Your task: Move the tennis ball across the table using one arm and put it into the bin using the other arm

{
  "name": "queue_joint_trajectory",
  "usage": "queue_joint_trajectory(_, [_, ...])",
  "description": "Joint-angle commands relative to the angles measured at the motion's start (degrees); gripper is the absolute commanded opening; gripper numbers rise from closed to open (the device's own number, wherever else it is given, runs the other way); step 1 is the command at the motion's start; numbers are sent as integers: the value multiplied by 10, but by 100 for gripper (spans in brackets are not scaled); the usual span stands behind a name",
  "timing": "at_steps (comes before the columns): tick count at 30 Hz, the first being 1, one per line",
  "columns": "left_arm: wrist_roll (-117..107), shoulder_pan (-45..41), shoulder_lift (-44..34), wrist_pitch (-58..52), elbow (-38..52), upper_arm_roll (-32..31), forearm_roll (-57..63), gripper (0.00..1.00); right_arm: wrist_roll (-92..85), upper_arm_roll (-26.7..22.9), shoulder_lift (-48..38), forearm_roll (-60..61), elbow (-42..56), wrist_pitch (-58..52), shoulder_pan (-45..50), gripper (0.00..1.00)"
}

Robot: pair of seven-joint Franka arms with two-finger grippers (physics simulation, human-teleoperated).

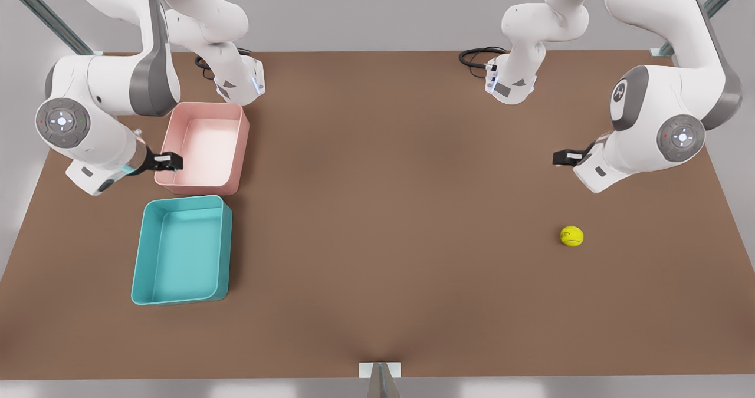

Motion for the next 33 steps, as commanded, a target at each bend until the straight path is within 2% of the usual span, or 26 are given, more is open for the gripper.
queue_joint_trajectory(1, [15, 0, -1, 14, 0, 0, -1, 100, 45, 0, 0, -1, -1, 27, -3, 100])
queue_joint_trajectory(3, [15, 0, 3, 14, 0, 0, -1, 100, 47, 0, 2, 0, 0, 27, -2, 100])
queue_joint_trajectory(4, [17, 6, 33, 24, 11, 4, 3, 96, 47, -1, 4, -2, -1, 28, -2, 100])
queue_joint_trajectory(5, [21, 30, 102, 32, 85, 3, 3, 41, 48, -1, 7, -4, 0, 25, 2, 100])
queue_joint_trajectory(6, [20, 48, 173, 58, 137, 3, -2, 21, 48, 0, 8, -11, 4, 39, 5, 100])
queue_joint_trajectory(7, [23, 60, 215, 136, 141, 2, -2, 21, 48, 0, 9, -9, 4, 61, 11, 100])
queue_joint_trajectory(10, [278, 108, 283, 202, 152, 3, 0, 21, 66, -1, -6, 8, -15, 56, 11, 100])
queue_joint_trajectory(14, [843, 129, 299, 312, 127, 31, 34, 21, 64, 6, -3, 43, -15, 39, 18, 100])
queue_joint_trajectory(16, [944, 143, 298, 326, 96, 31, 16, 21, 59, 6, -3, 43, -15, 39, 18, 100])
queue_joint_trajectory(19, [1209, 164, 302, 350, 73, 31, 18, 21, 57, 6, -1, 44, -14, 41, 17, 100])
queue_joint_trajectory(21, [1243, 166, 291, 465, -22, 31, 31, 21, 56, 6, -1, 45, -15, 40, 17, 100])
queue_joint_trajectory(23, [1260, 166, 289, 465, -28, 30, 80, 21, 55, 6, 0, 45, -15, 40, 17, 100])
queue_joint_trajectory(26, [1272, 181, 289, 515, -59, 31, 80, 21, 55, 5, 0, 50, -14, 40, 17, 100])
queue_joint_trajectory(33, [1195, 182, 287, 505, -115, 30, 78, 21, 56, 4, 3, 50, -11, 40, 17, 100])
